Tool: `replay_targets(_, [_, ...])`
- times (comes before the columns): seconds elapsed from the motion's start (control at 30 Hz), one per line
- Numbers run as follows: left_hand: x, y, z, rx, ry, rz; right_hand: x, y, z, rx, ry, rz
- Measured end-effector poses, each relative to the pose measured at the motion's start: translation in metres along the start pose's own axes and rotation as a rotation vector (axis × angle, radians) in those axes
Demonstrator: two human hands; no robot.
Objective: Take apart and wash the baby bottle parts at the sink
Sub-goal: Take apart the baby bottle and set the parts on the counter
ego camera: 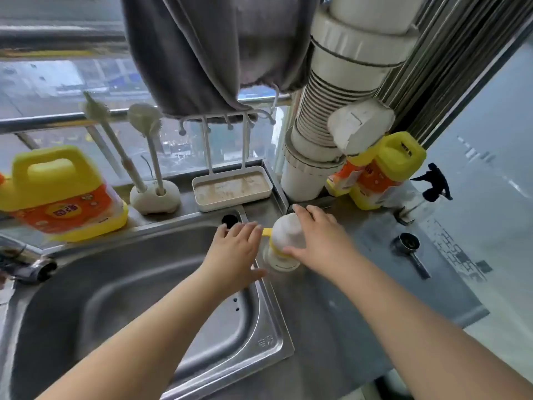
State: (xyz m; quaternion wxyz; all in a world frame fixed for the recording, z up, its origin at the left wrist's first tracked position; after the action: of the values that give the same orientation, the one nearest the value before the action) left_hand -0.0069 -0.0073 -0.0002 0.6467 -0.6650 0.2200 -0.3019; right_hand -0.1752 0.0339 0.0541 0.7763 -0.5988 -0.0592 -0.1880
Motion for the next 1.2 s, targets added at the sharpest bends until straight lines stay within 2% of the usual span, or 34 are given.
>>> replay_targets(0.1, [-0.013,0.015,-0.017,0.171,-0.13,0.145,-0.005,0.007,-0.017,0.011,-0.005,-0.016])
replay_targets(0.3, [-0.026,0.034,-0.039,0.121,-0.318,0.414,-0.012,0.016,-0.029,0.018,0.019,-0.16])
replay_targets(0.43, [-0.024,0.041,-0.047,0.189,-0.307,0.455,-0.015,0.014,-0.031,0.043,-0.038,-0.113])
replay_targets(0.6, [-0.024,0.038,-0.047,0.193,-0.352,0.52,-0.018,0.003,-0.034,0.083,-0.118,-0.041])
replay_targets(0.87, [-0.025,0.039,-0.042,0.149,-0.403,0.568,-0.02,-0.005,-0.038,0.178,-0.18,-0.132])
replay_targets(1.1, [-0.023,0.044,-0.037,0.13,-0.305,0.56,-0.019,0.012,-0.031,0.106,-0.117,-0.255])
replay_targets(1.2, [-0.025,0.045,-0.033,0.106,-0.304,0.645,-0.014,0.011,-0.028,0.075,-0.133,-0.267])
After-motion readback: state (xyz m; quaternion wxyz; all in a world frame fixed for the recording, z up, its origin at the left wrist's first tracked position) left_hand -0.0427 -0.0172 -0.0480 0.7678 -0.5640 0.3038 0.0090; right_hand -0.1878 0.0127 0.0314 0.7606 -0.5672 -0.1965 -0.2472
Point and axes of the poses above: each hand's wrist, its own z-axis away from the middle knuckle, its own y-axis out of the palm, x = y × z, the point moved 1 cm from there along -z, towards the middle knuckle, and after that the axes turned 11 degrees about -z, right-handed, at the moved point
